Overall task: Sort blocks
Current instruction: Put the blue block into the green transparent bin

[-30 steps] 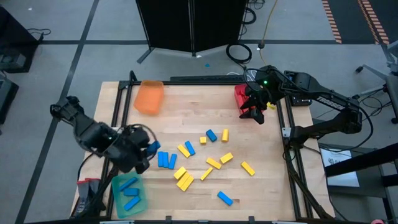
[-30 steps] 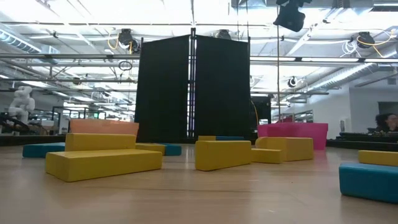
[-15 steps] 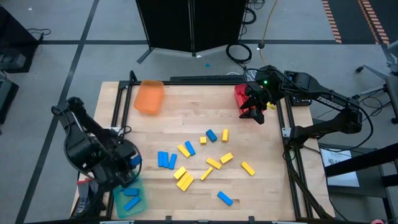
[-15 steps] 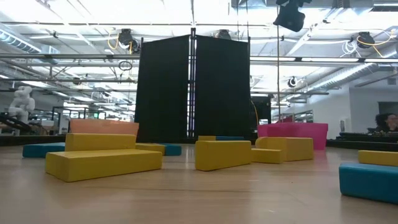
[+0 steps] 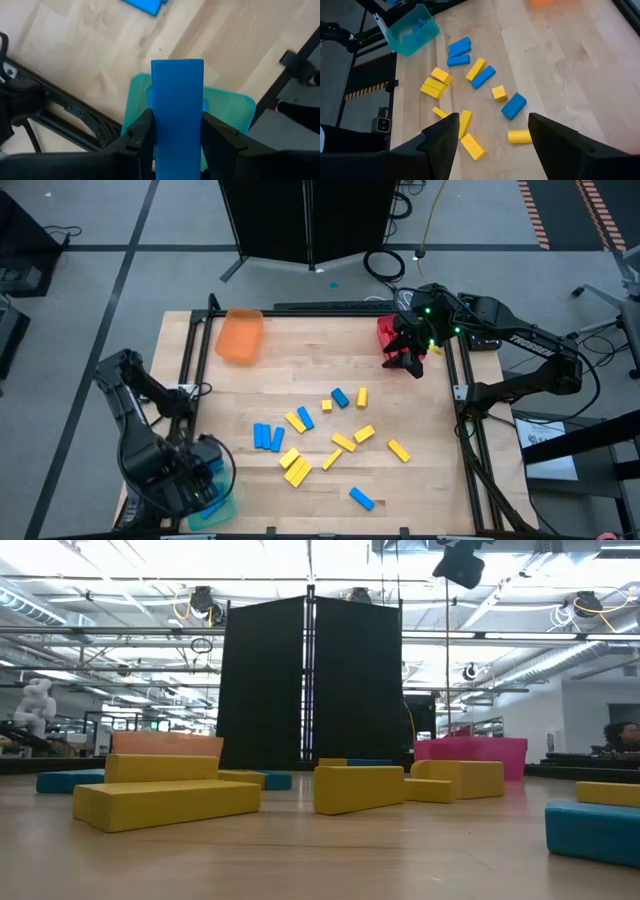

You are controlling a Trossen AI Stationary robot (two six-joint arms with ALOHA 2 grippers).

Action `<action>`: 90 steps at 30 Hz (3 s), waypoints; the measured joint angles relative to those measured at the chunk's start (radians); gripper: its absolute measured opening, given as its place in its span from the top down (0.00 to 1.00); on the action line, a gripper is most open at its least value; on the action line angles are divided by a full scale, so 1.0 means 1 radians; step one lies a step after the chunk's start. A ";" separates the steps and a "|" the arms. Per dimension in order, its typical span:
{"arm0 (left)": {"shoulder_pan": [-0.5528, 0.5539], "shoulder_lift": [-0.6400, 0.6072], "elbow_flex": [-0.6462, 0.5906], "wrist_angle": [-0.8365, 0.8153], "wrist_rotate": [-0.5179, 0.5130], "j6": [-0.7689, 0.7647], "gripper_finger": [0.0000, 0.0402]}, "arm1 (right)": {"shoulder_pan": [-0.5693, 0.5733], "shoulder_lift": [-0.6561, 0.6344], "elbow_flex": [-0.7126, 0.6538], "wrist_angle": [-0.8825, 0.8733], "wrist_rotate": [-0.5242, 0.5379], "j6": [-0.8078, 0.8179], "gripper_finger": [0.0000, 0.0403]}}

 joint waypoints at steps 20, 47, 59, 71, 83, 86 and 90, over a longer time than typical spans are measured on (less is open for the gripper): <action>-0.109 0.116 -0.007 0.126 0.051 -0.085 0.67 | 0.000 0.000 0.000 0.000 0.000 -0.006 0.42; -0.119 0.116 -0.458 0.775 0.161 -0.044 0.67 | 0.000 0.000 0.000 0.000 -0.001 -0.018 0.42; -0.119 0.114 -0.600 1.026 0.161 -0.050 0.67 | 0.000 0.000 0.000 0.008 -0.001 -0.018 0.42; -0.109 0.114 -0.601 1.020 0.156 -0.048 0.53 | 0.000 0.000 0.000 0.008 -0.001 -0.021 0.42; -0.079 0.087 -0.572 0.993 0.172 -0.049 0.51 | 0.000 0.000 0.000 0.008 -0.001 -0.029 0.42; -0.073 0.035 -0.534 0.890 0.177 -0.103 0.50 | 0.000 0.000 0.000 0.008 -0.001 -0.029 0.42; -0.067 -0.055 -0.463 0.730 0.172 -0.126 0.50 | 0.000 0.000 0.000 0.008 -0.001 -0.029 0.42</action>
